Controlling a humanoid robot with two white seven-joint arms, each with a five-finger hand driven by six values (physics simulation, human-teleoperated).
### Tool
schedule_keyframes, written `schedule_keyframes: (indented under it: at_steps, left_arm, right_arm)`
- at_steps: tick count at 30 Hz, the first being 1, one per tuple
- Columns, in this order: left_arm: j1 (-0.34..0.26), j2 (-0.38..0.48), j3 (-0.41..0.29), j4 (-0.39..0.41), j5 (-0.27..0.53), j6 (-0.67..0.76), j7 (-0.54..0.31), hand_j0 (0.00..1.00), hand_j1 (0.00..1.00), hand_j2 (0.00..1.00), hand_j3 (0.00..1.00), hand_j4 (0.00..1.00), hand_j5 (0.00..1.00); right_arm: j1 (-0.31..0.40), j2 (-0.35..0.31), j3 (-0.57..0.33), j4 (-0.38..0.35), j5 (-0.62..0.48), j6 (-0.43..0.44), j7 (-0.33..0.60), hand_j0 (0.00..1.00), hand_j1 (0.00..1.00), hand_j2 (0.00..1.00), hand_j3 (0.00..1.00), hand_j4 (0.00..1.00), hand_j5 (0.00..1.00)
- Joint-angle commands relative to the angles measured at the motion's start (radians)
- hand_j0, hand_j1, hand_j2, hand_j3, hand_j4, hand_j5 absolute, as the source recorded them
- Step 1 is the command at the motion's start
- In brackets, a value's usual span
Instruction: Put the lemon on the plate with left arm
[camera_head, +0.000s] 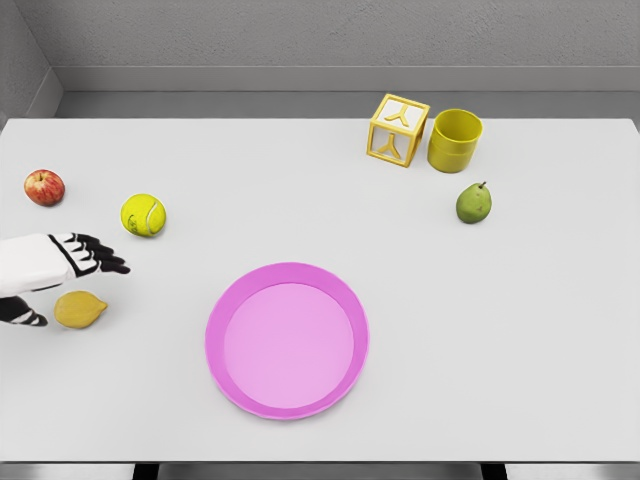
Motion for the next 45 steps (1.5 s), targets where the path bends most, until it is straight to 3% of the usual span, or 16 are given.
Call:
schedule_keyframes:
  at_steps: [1,11,20,41,45]
  left_arm:
    - [0.0,-0.008,0.018,0.001,-0.012,0.002,-0.001,1.0,1.0,1.0,1.0,1.0,1.0]
    - [0.035,-0.034,0.035,-0.001,-0.06,0.002,-0.005,1.0,1.0,1.0,1.0,1.0,1.0]
    - [0.057,-0.091,0.081,-0.005,-0.19,0.002,-0.007,1.0,1.0,1.0,1.0,1.0,1.0]
    - [0.09,-0.126,0.095,0.016,-0.21,0.002,-0.005,1.0,1.0,1.0,1.0,1.0,1.0]
    - [0.091,-0.154,0.1,0.018,-0.246,0.002,-0.005,1.0,1.0,1.0,1.0,1.0,1.0]
  right_arm:
    - [-0.002,0.0,0.0,-0.001,0.0,0.0,0.0,1.0,1.0,1.0,1.0,1.0,1.0]
    - [-0.002,0.0,0.0,0.001,0.0,0.0,0.0,1.0,1.0,1.0,1.0,1.0,1.0]
    - [-0.002,0.0,0.0,0.001,0.0,0.0,0.0,1.0,1.0,1.0,1.0,1.0,1.0]
    - [-0.002,0.0,0.0,0.001,0.0,0.0,0.0,1.0,1.0,1.0,1.0,1.0,1.0]
    - [-0.002,0.0,0.0,-0.001,0.0,0.0,0.0,1.0,1.0,1.0,1.0,1.0,1.0]
